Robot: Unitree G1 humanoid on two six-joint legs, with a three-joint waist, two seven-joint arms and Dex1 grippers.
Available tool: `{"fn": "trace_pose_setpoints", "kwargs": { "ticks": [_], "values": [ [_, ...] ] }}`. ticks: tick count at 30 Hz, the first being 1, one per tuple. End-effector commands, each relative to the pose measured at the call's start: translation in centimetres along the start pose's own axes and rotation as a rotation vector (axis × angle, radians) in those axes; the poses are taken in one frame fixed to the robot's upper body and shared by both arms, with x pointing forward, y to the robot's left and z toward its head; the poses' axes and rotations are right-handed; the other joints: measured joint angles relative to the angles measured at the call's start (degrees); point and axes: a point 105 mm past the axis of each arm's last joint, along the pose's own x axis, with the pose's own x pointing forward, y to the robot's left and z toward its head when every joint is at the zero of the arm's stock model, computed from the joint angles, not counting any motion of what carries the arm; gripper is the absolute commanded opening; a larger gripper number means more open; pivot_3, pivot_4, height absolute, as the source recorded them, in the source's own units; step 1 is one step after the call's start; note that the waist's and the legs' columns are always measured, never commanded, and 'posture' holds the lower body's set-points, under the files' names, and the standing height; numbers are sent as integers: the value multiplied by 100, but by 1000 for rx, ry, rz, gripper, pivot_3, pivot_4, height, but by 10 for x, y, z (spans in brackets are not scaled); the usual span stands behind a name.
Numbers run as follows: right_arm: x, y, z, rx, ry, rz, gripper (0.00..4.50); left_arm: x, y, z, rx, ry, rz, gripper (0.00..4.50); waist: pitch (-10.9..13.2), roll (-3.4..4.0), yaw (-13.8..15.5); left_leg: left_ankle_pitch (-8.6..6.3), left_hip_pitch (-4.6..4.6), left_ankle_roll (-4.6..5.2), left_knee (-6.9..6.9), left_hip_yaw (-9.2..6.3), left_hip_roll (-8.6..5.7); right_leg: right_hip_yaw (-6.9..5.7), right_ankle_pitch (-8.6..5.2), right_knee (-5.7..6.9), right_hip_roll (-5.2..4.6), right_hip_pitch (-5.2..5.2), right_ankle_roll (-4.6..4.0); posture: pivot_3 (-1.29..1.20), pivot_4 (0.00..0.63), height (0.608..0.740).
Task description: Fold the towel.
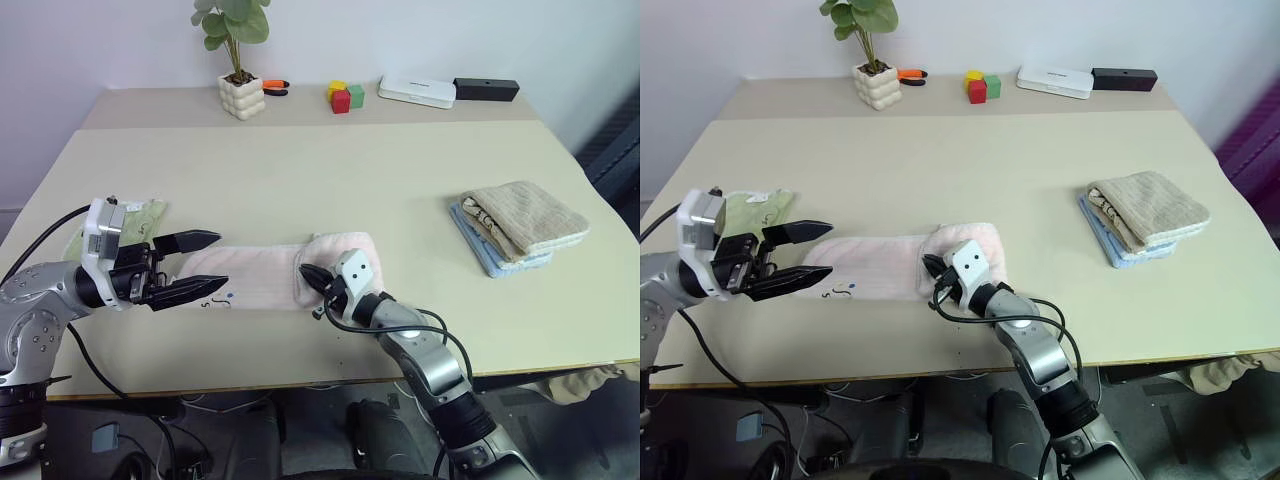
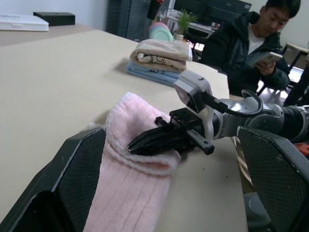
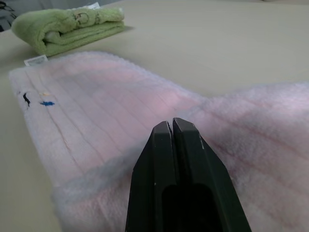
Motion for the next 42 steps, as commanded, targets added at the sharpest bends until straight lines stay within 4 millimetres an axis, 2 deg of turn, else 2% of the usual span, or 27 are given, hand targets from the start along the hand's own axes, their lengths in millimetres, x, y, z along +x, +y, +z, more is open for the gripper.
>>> {"fn": "trace_pose_setpoints", "kwargs": {
  "ticks": [1, 2, 4, 8, 12, 14, 16, 20, 25, 27, 29, 33, 37, 40, 42],
  "values": [
    [3, 14, 9, -34, -20, 71, 59, 1, 0, 12, 49, -12, -7, 4500, 0, 0, 1, 0, 0, 0, 0, 0, 0, 0, 0, 0, 0, 0, 0, 0, 150, 740],
    [3, 14, 10, -60, -15, 81, 59, 1, 0, 12, 51, -12, -9, 4500, 0, 0, -1, 0, 0, 0, 0, 0, 0, 0, 0, 0, 0, 1, 0, 0, 150, 740],
    [4, -1, 19, -105, -28, 54, 59, 2, 2, 13, 55, -17, -9, 4500, 0, 0, -1, 0, 0, 0, 1, 0, 0, 0, 0, 1, 0, 0, 0, 0, 150, 740],
    [3, -35, 52, -133, -104, -28, 59, 3, 3, 12, 55, -24, -11, 4500, 0, 1, 0, 0, 0, 0, 4, 1, 0, 0, 1, 2, 0, 1, 1, 0, 150, 740],
    [0, -56, 88, -183, -186, -68, 59, 5, 3, 11, 57, -30, -15, 4500, 0, 0, 10, 0, 0, 0, 2, 0, -1, 0, 1, 2, 1, 1, 3, 0, 150, 740],
    [-2, -66, 99, -176, -216, -95, 59, 6, 4, 11, 59, -34, -16, 4500, 0, 0, 7, 0, 0, 0, 2, 0, -1, 0, 2, 3, 1, 1, 4, 0, 150, 740],
    [-2, -78, 90, -238, -177, -125, 59, 6, 5, 11, 61, -34, -14, 4500, 0, 0, 3, 0, 0, 0, 3, 0, -1, 0, 5, 5, 2, 1, 9, 0, 150, 740],
    [4, -91, 60, -314, -99, -164, 59, 6, 6, 11, 65, -36, -12, 4500, 0, 0, -4, 0, 1, 0, 3, 0, -1, 0, 2, 4, 1, 2, 3, 0, 150, 740],
    [19, -83, 14, -308, -33, -149, 59, 6, 6, 11, 70, -34, -10, 4500, 0, 1, -33, 0, 1, 0, 0, 0, -1, 1, 7, 7, 4, -1, 13, 0, 150, 740],
    [24, -81, 4, -304, -24, -153, 59, 7, 7, 11, 71, -33, -10, 4500, 0, 1, -66, 0, 1, 0, -1, 0, 0, 0, 10, 9, 6, -2, 19, 0, 150, 740],
    [28, -83, 3, -332, -27, -164, 59, 8, 6, 12, 71, -35, -12, 4500, -1, -2, -131, 0, 5, 0, 0, -2, 0, 0, 11, 9, 6, 5, 20, 0, 150, 740],
    [33, -92, 31, -334, -105, -196, 59, 9, 6, 11, 67, -32, -10, 4500, 0, 0, -155, 1, 13, 0, 2, -4, 0, 0, 12, 10, 5, 15, 21, 0, 150, 740],
    [24, -101, 66, -268, -200, -195, 59, 10, 11, 2, -31, -25, 59, 4500, 2, 3, -147, 0, 12, 0, 0, -5, 0, 0, 13, 19, 4, 12, 23, 0, 150, 740],
    [4, -99, 97, -275, -259, -95, 791, 14, 12, -11, -159, -20, 149, 4500, 4, 6, -134, 0, 10, 0, 0, -6, -1, -1, 13, 20, 0, 12, 24, 0, 150, 740],
    [-10, -93, 111, -271, -274, -13, 1679, 14, 11, -15, -241, -36, 203, 4500, 4, 5, -129, 0, 8, 0, 2, -7, -2, -1, 14, 20, -4, 13, 25, 0, 150, 740]
  ]
}}
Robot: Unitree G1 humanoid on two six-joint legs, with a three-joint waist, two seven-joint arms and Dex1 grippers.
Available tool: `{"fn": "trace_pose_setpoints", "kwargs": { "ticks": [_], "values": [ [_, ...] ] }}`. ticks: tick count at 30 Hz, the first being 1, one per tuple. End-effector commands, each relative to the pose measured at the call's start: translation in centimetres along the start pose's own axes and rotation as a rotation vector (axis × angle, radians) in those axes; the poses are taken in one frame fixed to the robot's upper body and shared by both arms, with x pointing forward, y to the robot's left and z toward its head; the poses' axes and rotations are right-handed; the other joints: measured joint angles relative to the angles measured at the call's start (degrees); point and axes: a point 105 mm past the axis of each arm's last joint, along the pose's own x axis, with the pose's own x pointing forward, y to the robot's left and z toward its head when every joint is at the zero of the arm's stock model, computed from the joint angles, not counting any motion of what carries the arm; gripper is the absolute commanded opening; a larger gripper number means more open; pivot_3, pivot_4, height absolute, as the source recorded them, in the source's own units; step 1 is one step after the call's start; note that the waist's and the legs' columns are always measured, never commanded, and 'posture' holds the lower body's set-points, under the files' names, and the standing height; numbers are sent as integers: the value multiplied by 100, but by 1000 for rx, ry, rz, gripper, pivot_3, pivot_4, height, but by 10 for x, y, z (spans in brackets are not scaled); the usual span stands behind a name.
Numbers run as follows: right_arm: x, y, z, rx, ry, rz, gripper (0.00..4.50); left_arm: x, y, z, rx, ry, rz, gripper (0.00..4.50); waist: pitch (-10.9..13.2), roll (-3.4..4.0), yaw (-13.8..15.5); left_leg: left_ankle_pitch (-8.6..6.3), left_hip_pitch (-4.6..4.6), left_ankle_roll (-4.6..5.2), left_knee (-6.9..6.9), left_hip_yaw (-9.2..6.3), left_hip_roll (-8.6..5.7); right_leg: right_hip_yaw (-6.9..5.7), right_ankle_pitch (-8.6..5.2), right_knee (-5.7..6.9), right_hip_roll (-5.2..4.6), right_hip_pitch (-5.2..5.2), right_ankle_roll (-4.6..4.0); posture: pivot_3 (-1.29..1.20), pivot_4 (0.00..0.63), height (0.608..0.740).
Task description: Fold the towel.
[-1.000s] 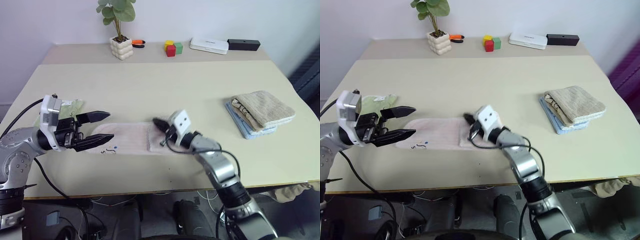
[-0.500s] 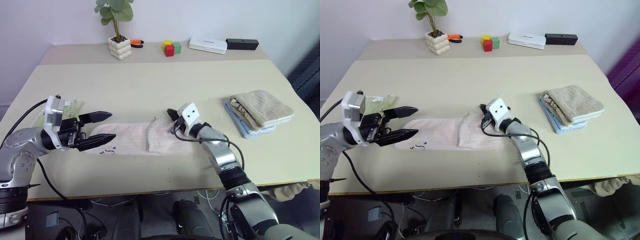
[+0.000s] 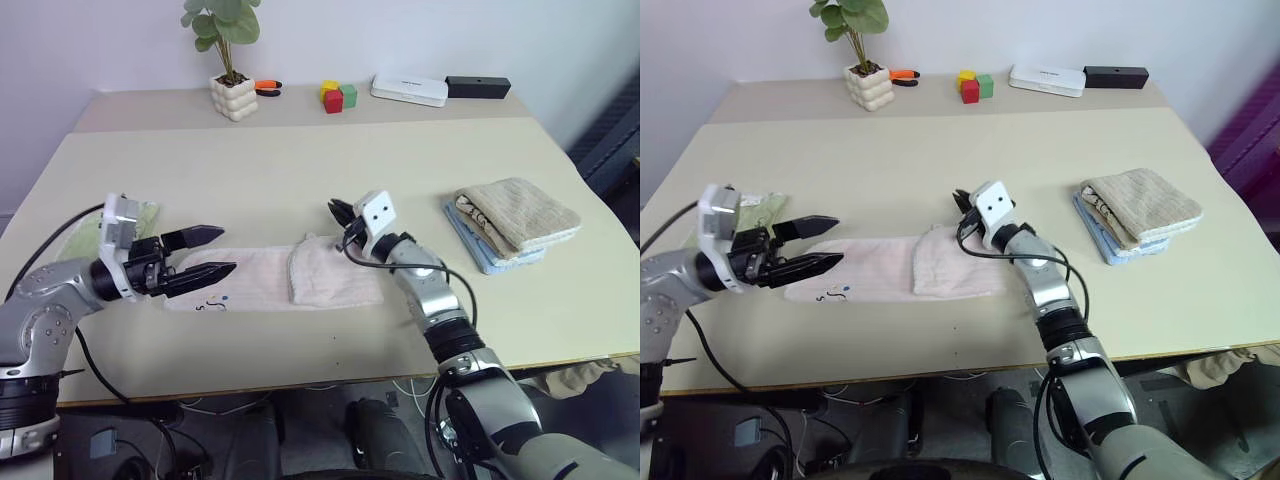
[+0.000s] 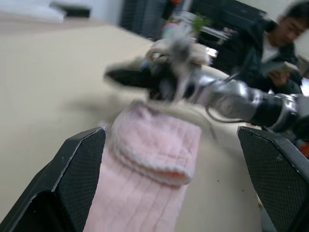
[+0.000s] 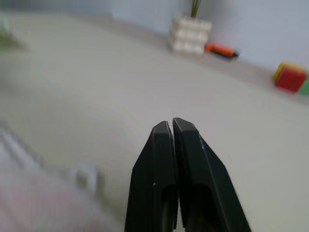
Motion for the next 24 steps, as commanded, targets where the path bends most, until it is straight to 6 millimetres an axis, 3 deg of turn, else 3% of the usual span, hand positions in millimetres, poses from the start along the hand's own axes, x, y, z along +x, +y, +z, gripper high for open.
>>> {"fn": "trace_pose_setpoints", "kwargs": {
  "ticks": [1, 5, 6, 9, 13, 24],
  "values": [
    [-19, -3, 45, 11, -107, 128, 2235, 0, -3, 2, -135, -40, 90, 4500, -2, -3, 2, 0, 0, 0, 1, -1, 0, -1, 0, 0, 0, 1, 0, 0, 150, 740],
    [-48, 8, 65, -8, -100, 291, 4198, -4, -9, -8, -364, -48, 178, 4500, -2, -4, 0, -1, 3, 1, 1, -14, 2, -9, 0, 2, 2, 6, 2, 0, 150, 740],
    [-55, 11, 68, -13, -93, 327, 4436, -6, -15, -12, -382, -27, 188, 4500, -1, -5, -12, -1, 4, 1, 1, -14, 2, -10, 0, 2, 2, 8, 3, 0, 150, 740],
    [-73, 21, 69, -20, -50, 408, 4436, -18, -21, -22, -468, -23, 263, 4500, -1, -4, -17, -2, 9, 2, -2, -12, 2, -7, -1, 2, 2, 7, 2, 0, 150, 740],
    [-85, 32, 60, 7, 16, 479, 4436, -22, -27, -17, -713, -220, 307, 4500, 0, -7, 7, -2, 15, 2, -2, -15, 5, -8, -5, 1, -2, 13, -7, 0, 150, 740],
    [-74, 35, 48, 15, 14, 449, 4436, -46, -28, -51, -892, -271, 657, 4500, -1, -6, 142, -3, 28, 0, 9, -1, -2, 0, -14, -32, -10, 34, -32, 0, 150, 740]
  ]
}}
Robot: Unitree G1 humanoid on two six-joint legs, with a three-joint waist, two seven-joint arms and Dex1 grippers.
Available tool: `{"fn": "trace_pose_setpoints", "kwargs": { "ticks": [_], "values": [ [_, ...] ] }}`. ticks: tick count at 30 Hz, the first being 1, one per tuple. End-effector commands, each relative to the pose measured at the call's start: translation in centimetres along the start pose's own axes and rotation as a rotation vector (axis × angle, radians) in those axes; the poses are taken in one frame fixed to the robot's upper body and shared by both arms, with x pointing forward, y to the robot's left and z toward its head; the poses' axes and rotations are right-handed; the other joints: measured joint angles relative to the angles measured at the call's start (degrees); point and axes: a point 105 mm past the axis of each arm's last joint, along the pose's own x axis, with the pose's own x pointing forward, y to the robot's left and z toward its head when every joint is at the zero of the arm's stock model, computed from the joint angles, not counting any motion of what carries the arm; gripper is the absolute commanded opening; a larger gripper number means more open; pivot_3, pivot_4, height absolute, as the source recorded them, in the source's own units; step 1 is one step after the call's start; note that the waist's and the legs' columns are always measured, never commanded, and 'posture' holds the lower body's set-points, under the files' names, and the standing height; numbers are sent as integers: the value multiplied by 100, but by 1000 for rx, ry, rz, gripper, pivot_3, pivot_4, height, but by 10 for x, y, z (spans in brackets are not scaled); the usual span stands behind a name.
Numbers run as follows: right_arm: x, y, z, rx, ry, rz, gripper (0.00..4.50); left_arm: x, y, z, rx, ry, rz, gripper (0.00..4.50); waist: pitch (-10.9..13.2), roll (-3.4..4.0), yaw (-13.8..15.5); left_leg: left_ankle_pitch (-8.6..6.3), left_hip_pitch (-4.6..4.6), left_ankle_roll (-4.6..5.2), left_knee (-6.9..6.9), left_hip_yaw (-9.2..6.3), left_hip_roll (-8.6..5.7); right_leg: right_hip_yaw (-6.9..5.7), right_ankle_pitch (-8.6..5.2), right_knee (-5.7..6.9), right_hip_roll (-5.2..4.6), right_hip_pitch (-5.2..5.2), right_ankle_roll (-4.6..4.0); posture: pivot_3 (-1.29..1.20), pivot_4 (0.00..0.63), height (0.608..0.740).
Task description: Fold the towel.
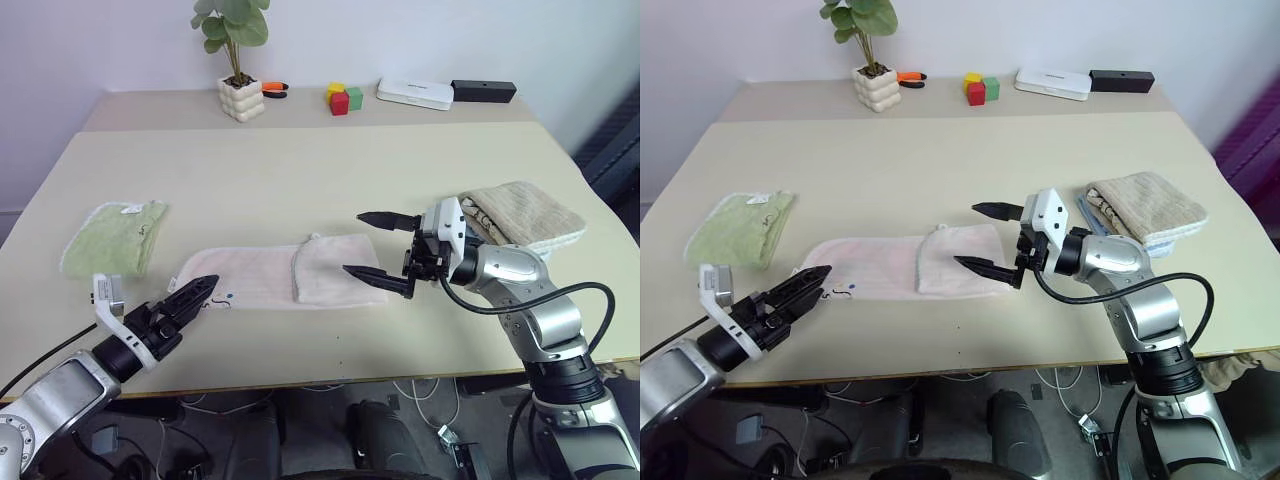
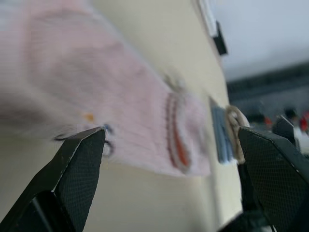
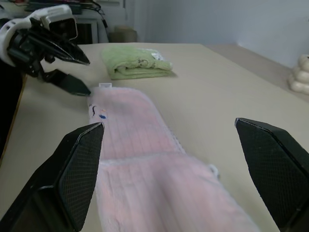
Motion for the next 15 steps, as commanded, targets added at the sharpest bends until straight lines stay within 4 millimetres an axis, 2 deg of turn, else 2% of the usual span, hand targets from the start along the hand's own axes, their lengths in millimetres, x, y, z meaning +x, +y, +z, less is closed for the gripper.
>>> {"fn": "trace_pose_setpoints", "kwargs": {
  "ticks": [1, 5, 9, 15],
  "values": [
    [2, -3, 7, -46, -20, -8, 4436, -7, 0, -1, -28, -51, 38, 4500, 0, 0, 18, 0, 0, 0, 0, 4, 0, 2, 0, -3, -3, 0, -1, 0, 150, 740],
    [4, -2, 7, -49, -23, -7, 4436, -8, 6, 0, -89, -96, 57, 4500, 0, 0, 46, 0, -1, -2, 2, 5, -4, 2, 2, -10, -7, 0, -6, 0, 150, 740],
    [4, -3, 6, -56, -14, -13, 4436, -5, 24, 7, -117, -152, 129, 4500, 0, -1, 37, -1, -1, -2, 1, 8, -4, 2, 4, -18, -10, 2, -10, 0, 150, 740],
    [4, -3, 7, -70, -5, -16, 4436, 8, 22, 3, -151, -127, 85, 4500, -1, -1, 33, -1, -3, -2, 1, 9, -5, 1, 5, -20, -9, 1, -11, 0, 150, 740]
  ]
}}
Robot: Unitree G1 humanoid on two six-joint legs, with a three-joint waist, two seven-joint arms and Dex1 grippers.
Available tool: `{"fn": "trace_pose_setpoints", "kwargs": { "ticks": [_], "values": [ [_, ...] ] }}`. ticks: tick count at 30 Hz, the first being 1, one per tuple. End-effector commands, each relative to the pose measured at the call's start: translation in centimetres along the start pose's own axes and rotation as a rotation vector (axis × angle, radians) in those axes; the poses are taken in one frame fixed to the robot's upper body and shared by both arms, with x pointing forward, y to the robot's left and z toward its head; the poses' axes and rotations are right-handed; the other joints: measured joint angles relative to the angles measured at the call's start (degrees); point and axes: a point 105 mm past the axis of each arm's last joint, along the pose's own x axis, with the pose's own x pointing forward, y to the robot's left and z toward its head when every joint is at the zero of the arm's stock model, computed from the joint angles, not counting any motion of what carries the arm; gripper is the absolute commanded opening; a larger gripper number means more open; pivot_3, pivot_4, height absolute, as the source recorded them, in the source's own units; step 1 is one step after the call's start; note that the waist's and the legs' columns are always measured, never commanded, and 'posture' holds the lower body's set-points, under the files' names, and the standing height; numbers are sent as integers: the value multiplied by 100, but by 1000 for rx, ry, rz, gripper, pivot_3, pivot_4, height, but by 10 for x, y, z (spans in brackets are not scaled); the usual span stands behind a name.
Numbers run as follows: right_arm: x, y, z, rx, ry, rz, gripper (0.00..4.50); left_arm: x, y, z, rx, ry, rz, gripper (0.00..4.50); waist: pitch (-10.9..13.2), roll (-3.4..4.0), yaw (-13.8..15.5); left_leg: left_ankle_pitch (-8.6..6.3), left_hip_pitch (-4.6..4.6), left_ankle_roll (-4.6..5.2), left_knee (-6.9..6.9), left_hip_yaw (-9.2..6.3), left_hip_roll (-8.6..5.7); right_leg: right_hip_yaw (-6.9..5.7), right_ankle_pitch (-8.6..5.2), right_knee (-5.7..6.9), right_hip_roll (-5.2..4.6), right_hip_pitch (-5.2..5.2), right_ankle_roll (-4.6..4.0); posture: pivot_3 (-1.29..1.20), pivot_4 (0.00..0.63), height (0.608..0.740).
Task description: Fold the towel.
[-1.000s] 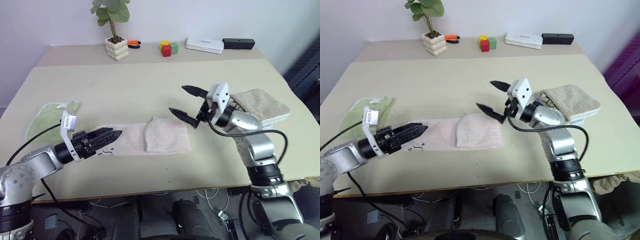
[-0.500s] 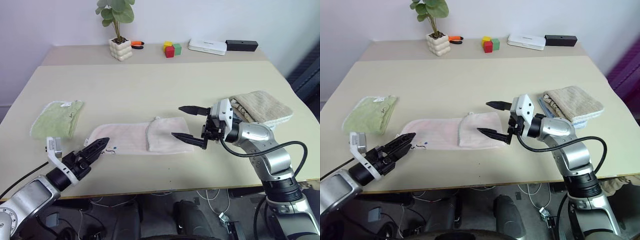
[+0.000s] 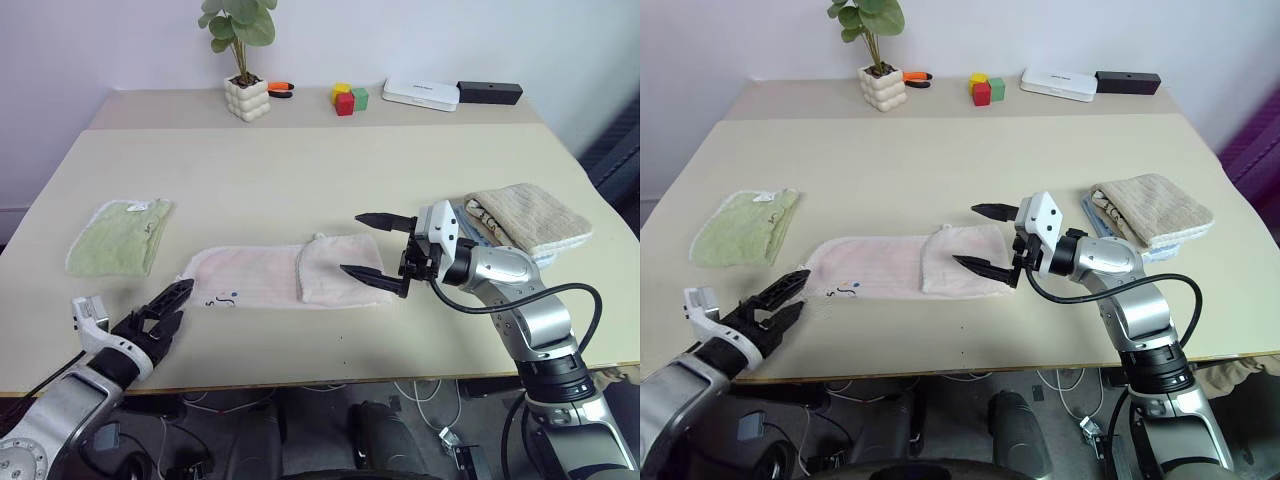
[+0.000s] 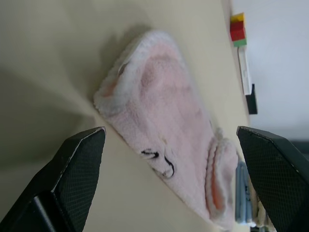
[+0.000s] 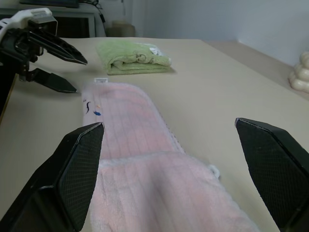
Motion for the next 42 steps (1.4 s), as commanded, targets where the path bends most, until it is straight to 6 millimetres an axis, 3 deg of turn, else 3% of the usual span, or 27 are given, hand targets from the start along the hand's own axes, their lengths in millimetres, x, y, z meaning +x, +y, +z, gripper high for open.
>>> {"fn": "trace_pose_setpoints", "kwargs": {
  "ticks": [1, 11, 14, 21, 27, 31, 34, 42],
  "values": [
    [4, 0, 13, -50, -34, 5, 4436, 3, -2, -3, -7, 11, -16, 4500, 0, 0, -8, 0, 0, 0, 0, 0, 0, 0, 0, 0, 0, 0, 0, 0, 150, 740],
    [2, -1, 13, -61, -21, -17, 4436, 12, 9, -3, -102, 4, 23, 4500, -2, 4, 4, 0, 1, 0, 0, 0, -3, 0, 0, -1, -5, 2, 0, 0, 150, 740],
    [3, -1, 11, -64, -15, -18, 4500, 18, 7, -3, -101, 8, 11, 3643, -2, 3, 6, 0, 1, 0, 1, -1, -4, -1, 0, 0, -4, 2, 0, 0, 150, 740],
    [4, -1, 12, -70, -10, -23, 4500, 23, 6, -6, -114, 35, 14, 99, -1, 3, -6, 0, -3, 0, -1, 0, -4, 0, 0, -4, -3, 0, 0, 0, 150, 740],
    [2, -5, 9, -69, 3, -48, 4500, 22, -2, -5, -39, 50, -24, 33, -1, 2, -4, 0, -3, 0, -2, 0, -4, 0, 0, -5, -4, -1, 0, 0, 150, 740],
    [-14, -7, 2, -70, 48, -53, 4500, 20, -28, -3, 180, 87, -156, 33, 0, 2, 7, 0, -7, -1, -1, -1, -5, -3, 0, -9, -3, -4, -1, 0, 150, 740],
    [-36, -13, 4, -59, 63, -68, 4500, 19, -55, -13, 467, 181, -314, 33, 1, 4, -5, -1, -16, -2, -11, 1, -4, -5, 15, -51, -5, -3, -24, 0, 150, 740],
    [-78, -27, -10, -21, 154, -145, 4500, 22, -94, -26, 827, 332, -608, 33, 2, 5, -16, -1, -26, -1, -37, 24, -7, 5, 31, -95, -8, -7, -47, 0, 150, 740]
  ]
}}
